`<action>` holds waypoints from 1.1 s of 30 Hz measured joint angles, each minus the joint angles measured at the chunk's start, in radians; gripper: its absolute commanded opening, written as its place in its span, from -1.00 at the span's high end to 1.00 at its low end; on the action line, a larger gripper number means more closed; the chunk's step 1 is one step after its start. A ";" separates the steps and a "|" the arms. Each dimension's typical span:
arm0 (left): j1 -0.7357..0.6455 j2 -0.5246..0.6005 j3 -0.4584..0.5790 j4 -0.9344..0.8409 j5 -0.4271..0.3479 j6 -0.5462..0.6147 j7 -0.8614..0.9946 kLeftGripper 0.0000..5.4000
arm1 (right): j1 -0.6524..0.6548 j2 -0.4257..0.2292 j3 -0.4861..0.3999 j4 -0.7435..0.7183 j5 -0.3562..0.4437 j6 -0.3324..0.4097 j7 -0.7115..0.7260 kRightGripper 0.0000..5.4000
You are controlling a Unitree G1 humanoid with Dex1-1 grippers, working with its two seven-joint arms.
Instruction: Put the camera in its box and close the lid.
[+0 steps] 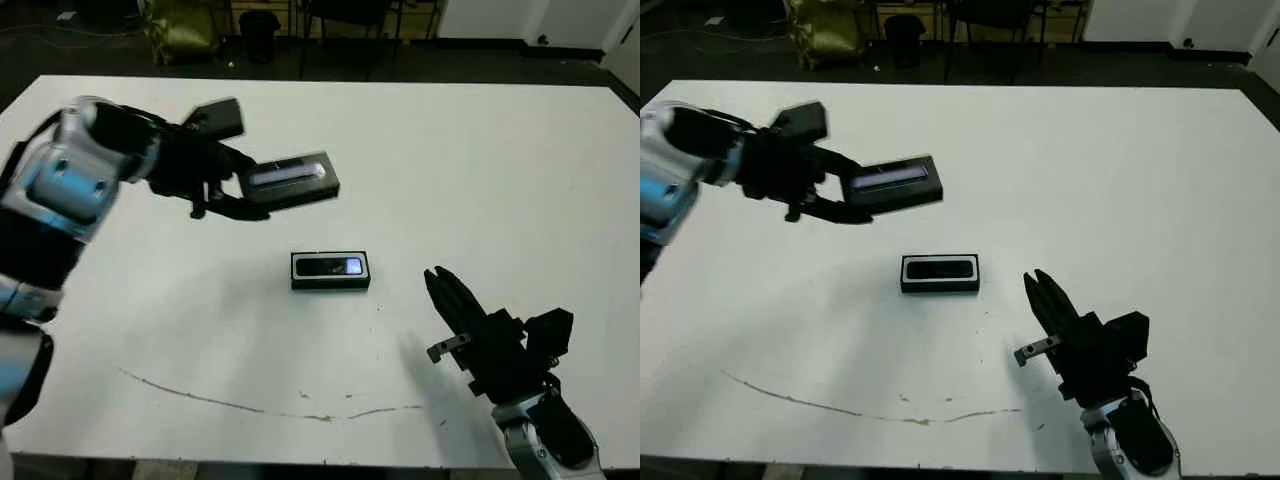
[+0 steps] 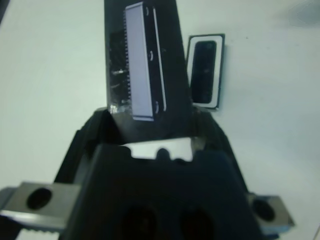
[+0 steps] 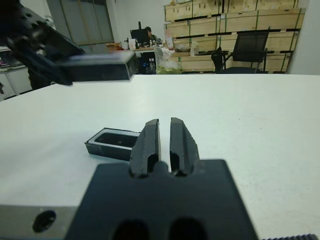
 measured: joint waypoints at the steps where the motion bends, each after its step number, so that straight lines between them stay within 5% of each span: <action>1: -0.009 -0.015 -0.009 0.009 0.013 -0.003 -0.003 0.11 | 0.001 0.001 0.000 0.000 -0.004 0.000 -0.002 1.00; 23: -0.039 -0.146 -0.095 0.110 0.109 -0.057 -0.115 0.11 | 0.003 0.012 -0.023 0.023 -0.028 -0.030 -0.039 1.00; 33: -0.040 -0.173 -0.093 0.169 0.095 0.006 -0.174 0.11 | 0.002 0.007 -0.055 -0.021 -0.049 0.047 -0.094 1.00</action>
